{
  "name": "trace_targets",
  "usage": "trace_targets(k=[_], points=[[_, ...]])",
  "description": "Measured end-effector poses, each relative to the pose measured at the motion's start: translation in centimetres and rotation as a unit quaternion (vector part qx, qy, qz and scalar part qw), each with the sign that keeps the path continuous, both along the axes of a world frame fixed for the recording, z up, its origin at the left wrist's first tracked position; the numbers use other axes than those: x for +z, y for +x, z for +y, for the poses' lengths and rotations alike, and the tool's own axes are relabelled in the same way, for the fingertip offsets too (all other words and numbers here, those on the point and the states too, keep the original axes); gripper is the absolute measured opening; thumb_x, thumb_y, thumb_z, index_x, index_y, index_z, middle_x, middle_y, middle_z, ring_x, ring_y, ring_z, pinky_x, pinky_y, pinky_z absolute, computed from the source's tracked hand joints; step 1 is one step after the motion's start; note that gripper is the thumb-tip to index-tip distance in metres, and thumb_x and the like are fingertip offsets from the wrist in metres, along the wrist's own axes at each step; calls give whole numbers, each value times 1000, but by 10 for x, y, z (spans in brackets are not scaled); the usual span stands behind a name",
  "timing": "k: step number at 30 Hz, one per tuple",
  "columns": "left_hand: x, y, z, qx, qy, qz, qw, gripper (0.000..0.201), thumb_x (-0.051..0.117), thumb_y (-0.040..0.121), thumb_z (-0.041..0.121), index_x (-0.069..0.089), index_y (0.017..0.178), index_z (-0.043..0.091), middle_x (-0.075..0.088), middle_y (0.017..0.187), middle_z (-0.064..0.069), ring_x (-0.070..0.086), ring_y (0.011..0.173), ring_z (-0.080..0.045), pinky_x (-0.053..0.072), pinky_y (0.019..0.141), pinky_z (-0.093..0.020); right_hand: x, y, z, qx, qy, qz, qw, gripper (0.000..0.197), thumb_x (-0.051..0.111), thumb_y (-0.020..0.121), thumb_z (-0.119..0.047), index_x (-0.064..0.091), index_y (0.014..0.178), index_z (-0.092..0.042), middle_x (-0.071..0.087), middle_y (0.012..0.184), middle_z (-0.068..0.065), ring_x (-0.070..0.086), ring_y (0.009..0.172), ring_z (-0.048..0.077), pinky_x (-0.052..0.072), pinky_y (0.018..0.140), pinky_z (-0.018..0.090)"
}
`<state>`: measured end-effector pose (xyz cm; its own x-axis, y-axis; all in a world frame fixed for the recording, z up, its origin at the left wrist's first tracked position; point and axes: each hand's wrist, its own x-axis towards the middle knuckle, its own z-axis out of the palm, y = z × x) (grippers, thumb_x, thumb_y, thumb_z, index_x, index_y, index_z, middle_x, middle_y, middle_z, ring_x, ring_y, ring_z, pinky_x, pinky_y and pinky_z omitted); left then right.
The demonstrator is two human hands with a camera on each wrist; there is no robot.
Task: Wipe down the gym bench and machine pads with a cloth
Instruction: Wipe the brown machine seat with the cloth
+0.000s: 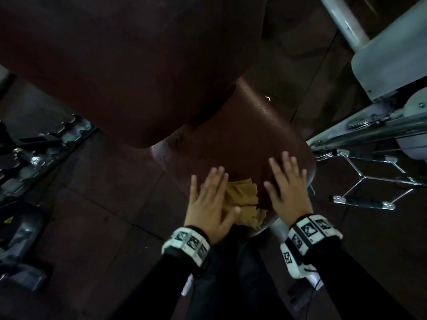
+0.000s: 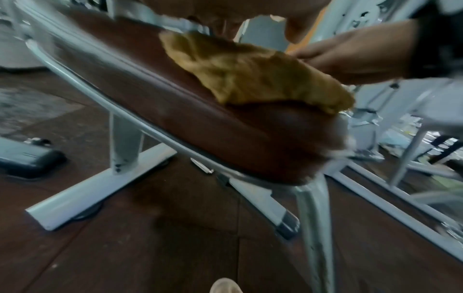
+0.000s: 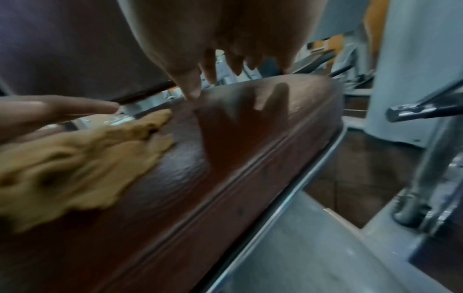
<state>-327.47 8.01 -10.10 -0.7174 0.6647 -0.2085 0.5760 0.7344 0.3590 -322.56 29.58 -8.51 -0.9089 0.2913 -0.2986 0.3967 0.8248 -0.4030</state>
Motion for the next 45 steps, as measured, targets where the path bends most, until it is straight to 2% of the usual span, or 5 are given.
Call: trace_targets(k=[6,21,28,35,45], points=[[-5,19,23,-9,-32,-23,999,57,25,93,65,19,147,47,5,160,4,5,147,-17,2,116,-56,-14,-4,23,-63,-34,-56,996,65,48,92,-45,17,148,-34,-6,159,1,-9,145,25,-3,114,51],[-10,-116,3,237,-102,7,966,59,12,93,60,9,148,38,37,148,-7,30,138,-28,15,111,-58,-16,-2,24,-98,-90,-19,991,65,56,89,-42,24,145,-38,-9,150,-18,-12,143,14,-8,114,46],[-9,-30,2,340,-4,-47,939,63,18,93,60,10,150,35,-4,160,-8,-2,146,-30,13,113,-62,-17,-2,24,-96,-84,-15,992,65,56,89,-43,24,146,-36,-9,150,-16,-11,144,17,-8,114,47],[-7,9,45,198,-52,-33,978,62,20,93,60,8,150,39,-8,160,-3,-10,146,-25,-7,112,-59,-20,-2,24,-96,-81,-13,992,66,55,89,-44,23,146,-37,-10,150,-16,-13,141,11,-9,114,46],[-13,-113,24,143,-75,44,986,58,21,91,62,17,146,45,24,156,-3,24,141,-25,17,111,-57,-24,0,25,-108,-95,1,990,67,56,86,-47,23,144,-43,-7,150,-20,-14,139,5,-11,112,40]])
